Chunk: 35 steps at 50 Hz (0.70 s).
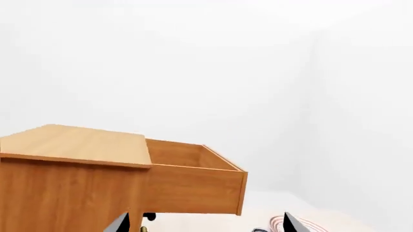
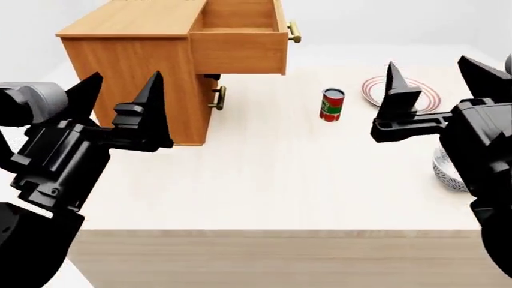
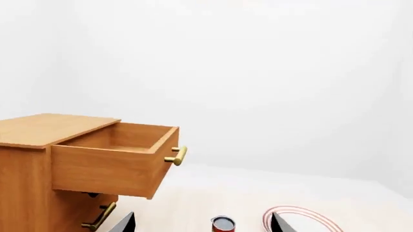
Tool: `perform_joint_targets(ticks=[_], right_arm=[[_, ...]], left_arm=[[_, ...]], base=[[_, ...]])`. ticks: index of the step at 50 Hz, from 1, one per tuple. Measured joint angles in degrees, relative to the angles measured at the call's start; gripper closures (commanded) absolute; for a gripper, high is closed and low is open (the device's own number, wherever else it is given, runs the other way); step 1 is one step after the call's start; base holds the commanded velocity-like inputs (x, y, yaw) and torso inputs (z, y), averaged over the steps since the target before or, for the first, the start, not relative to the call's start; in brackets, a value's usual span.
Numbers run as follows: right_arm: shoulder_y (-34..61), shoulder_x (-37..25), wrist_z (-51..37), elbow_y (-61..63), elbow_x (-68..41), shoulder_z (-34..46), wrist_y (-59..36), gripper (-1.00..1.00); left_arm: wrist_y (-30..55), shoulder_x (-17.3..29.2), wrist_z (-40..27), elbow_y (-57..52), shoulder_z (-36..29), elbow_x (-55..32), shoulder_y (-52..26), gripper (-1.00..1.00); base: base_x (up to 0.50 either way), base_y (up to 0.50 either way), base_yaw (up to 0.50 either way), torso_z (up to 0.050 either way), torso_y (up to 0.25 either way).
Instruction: Put the bowl in the top drawer of the cabinet.
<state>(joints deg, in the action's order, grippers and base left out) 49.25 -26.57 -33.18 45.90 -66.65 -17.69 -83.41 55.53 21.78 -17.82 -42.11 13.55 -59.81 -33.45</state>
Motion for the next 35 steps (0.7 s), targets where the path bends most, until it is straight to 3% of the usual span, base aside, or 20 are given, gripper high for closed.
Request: perform_joint_targets(ticks=[18,35], right_arm=[[15.4,-7.1,1.3,-9.3,-2.6,8.1,-0.8,-1.0],[21.9,-9.2,9.5,-18.3,8.1,20.7,8.7,-1.0]], left_arm=[[5.5,5.0,-3.0,0.3,2.8,-10.0,-9.7,-1.0],[6.6,6.9,-4.7,0.5,3.7,-14.4,-13.2,-1.0]], base=[[0.27,0.0,0.0,0.0,0.0],[0.3,0.0,0.0,0.0,0.0]])
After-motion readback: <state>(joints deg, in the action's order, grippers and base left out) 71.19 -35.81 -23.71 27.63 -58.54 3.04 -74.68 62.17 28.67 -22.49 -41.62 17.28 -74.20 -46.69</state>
